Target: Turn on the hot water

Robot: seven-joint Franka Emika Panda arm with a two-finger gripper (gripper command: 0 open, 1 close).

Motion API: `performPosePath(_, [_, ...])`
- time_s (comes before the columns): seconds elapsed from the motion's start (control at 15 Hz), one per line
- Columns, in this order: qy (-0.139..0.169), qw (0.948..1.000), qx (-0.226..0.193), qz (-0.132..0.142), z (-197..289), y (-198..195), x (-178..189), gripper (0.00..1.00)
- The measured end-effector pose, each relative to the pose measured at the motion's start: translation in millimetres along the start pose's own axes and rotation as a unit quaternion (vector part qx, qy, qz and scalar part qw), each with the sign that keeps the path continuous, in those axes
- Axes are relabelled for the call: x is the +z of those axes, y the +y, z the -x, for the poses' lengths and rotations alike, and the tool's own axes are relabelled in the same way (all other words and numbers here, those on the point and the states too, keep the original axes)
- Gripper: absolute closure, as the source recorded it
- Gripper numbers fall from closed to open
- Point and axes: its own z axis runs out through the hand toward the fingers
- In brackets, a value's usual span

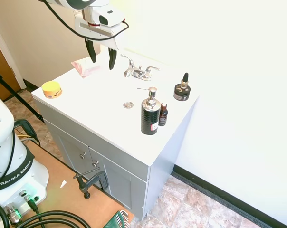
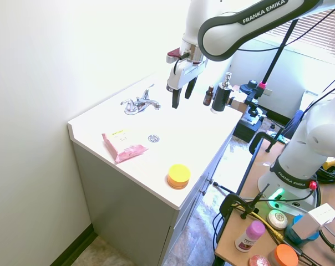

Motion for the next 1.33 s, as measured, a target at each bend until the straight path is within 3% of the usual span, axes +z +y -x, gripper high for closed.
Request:
performPosePath(0.27, [0.005, 0.9999, 0.013, 0.003, 6.9, -10.3, 9.2, 0.00])
performPosePath(0.47, [0.067, 0.9968, 0.037, -0.022, 21.5, -57.0, 22.6, 0.00])
performPosePath(0.93, [0.184, 0.9766, 0.061, -0.093, 1.2, -126.0, 49.2, 0.00])
performPosePath(1.33, [0.233, 0.9630, 0.074, -0.113, -24.4, -159.6, 72.0, 0.00])
